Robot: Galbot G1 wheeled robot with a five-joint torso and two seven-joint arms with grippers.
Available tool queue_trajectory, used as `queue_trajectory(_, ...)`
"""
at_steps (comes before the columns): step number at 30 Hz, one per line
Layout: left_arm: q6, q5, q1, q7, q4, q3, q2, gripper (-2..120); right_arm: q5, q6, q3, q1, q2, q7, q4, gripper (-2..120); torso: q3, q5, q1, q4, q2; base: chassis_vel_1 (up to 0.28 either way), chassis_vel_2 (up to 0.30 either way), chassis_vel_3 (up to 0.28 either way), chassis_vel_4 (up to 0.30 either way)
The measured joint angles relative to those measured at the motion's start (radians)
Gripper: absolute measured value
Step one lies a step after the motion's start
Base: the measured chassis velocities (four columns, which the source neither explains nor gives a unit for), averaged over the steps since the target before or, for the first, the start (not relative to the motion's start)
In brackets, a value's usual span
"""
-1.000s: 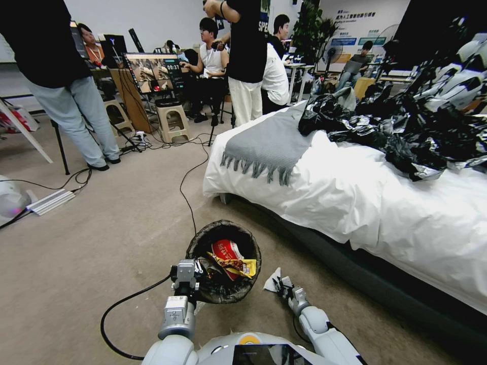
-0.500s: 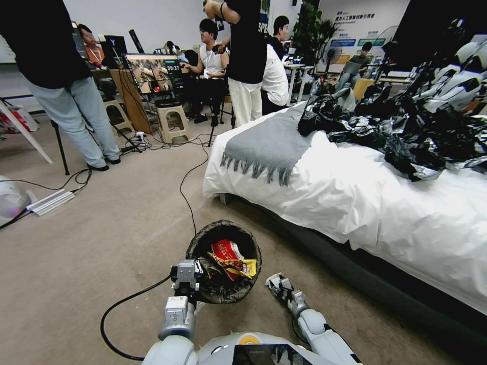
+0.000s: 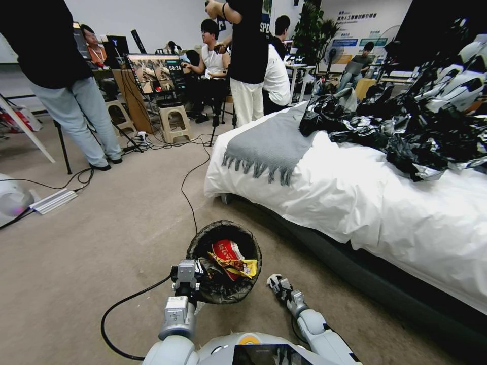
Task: Pick up the trash bin, then pick up the garbage from the floor and place it into the trash bin.
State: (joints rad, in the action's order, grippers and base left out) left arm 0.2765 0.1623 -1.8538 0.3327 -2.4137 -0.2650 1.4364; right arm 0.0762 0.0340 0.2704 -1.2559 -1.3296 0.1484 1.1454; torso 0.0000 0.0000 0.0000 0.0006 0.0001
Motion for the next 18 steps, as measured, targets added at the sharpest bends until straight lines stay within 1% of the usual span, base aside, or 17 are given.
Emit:
queue_trajectory(1,0.000,0.000,0.000,0.000,0.000,0.001,0.000,0,0.000,0.001,0.001,0.000,0.000,-0.001,0.000,5,0.000,0.0001,0.000,-0.0004,0.000,0.000,0.000,0.000,0.000)
queue_trajectory(2,0.000,0.000,0.000,0.000,0.000,0.001,0.000,0,0.000,0.001,0.001,0.000,0.000,-0.001,0.000,5,0.000,0.0001,0.000,-0.0004,0.000,0.000,0.000,0.000,0.000)
queue_trajectory(3,0.000,0.001,0.001,0.000,0.000,0.001,0.000,0,-0.002,0.002,0.001,0.000,0.001,-0.002,0.000,0,0.000,-0.0002,0.000,-0.0003,0.000,0.000,0.000,0.000,0.000)
queue_trajectory(11,0.000,0.003,0.001,0.000,0.001,0.004,0.000,0,-0.012,0.019,0.004,-0.006,0.001,-0.009,0.013,0,0.000,0.0002,0.000,-0.0005,0.000,0.000,0.000,0.000,0.000)
queue_trajectory(13,0.000,0.003,0.002,0.000,0.003,0.005,0.000,0,-0.012,0.028,0.010,-0.016,0.006,-0.030,0.040,0,0.000,-0.0005,0.000,-0.0012,0.000,0.000,0.000,0.000,0.000)
queue_trajectory(15,0.000,0.003,0.002,0.000,0.004,0.004,0.000,0,-0.012,0.032,0.013,-0.020,0.007,-0.039,0.058,0,0.000,-0.0008,0.000,-0.0014,0.000,0.000,0.000,0.000,0.000)
queue_trajectory(17,0.000,0.002,0.005,0.000,0.006,0.004,0.000,0,-0.001,0.048,0.026,-0.033,0.008,-0.067,0.121,0,0.000,-0.0002,0.000,-0.0013,0.000,0.000,0.000,0.000,0.000)
queue_trajectory(18,0.000,0.002,0.005,0.000,0.006,0.004,0.000,0,-0.001,0.048,0.026,-0.033,0.008,-0.067,0.121,0,0.000,-0.0002,0.000,-0.0013,0.000,0.000,0.000,0.000,0.000)
